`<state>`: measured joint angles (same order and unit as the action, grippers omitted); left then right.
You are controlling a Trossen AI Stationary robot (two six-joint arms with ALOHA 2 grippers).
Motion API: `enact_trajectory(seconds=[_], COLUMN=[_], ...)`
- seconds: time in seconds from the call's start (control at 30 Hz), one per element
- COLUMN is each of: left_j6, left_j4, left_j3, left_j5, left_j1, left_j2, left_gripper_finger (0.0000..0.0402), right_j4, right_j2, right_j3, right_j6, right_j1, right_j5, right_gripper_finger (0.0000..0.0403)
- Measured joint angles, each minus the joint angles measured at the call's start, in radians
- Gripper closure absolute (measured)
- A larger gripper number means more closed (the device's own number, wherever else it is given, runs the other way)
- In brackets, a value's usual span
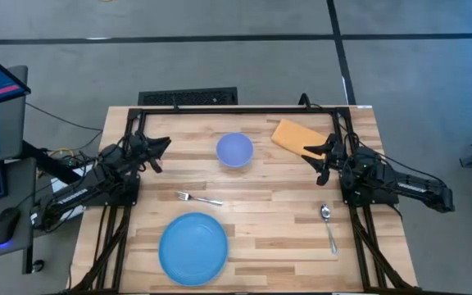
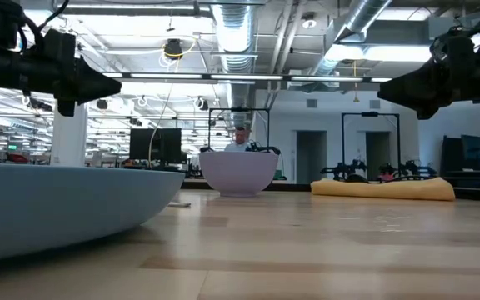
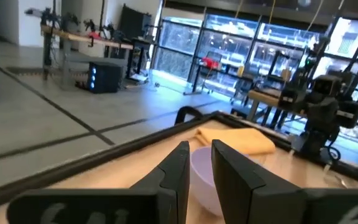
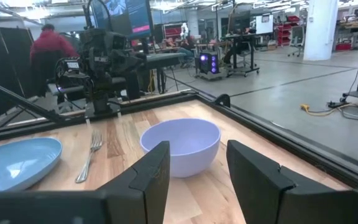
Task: Set table place
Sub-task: Move the blue plate to the center of the table
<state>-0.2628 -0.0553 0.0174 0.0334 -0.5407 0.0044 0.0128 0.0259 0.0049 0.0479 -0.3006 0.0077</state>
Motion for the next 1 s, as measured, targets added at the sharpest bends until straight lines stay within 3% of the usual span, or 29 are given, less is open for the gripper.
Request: enact_trajectory(seconds=[0.13, 0.3, 0.37, 0.57, 0.8, 1.0], left_j6=[0.022, 0.038, 0.04, 0.095, 0.061, 0.167], left_j4=[0.013, -0.132, -0.212, -0.237, -0.245, -0.031], left_j3=[0.0, 0.003, 0.004, 0.015, 0.035, 0.214], left_j5=[-0.059, -0.383, -0.457, -0.436, -0.428, -0.406], left_j1=[0.001, 0.016, 0.036, 0.12, 0.243, 0.332], left_j2=[0.004, 0.004, 0.004, 0.016, 0.141, 0.332], left_gripper_finger=[0.0344, 0.0344, 0.0343, 0.0303, 0.0233, 0.0219], right_j4=[0.0, 0.0, 0.0, 0.0, 0.0, 0.007], right_j2=[0.0, 0.0, 0.0, 0.0, 0.0, 0.0], right_j3=[0.0, 0.0, 0.0, 0.0, 0.0, 0.0], right_j6=[-0.045, -0.048, -0.048, -0.047, -0.047, 0.006], right_j1=[-0.008, -0.024, -0.034, -0.069, -0.102, -0.132], right_j5=[0.0, 0.0, 0.0, 0.0, 0.001, 0.001], right_gripper_finger=[0.0218, 0.0218, 0.0218, 0.0218, 0.0218, 0.0218])
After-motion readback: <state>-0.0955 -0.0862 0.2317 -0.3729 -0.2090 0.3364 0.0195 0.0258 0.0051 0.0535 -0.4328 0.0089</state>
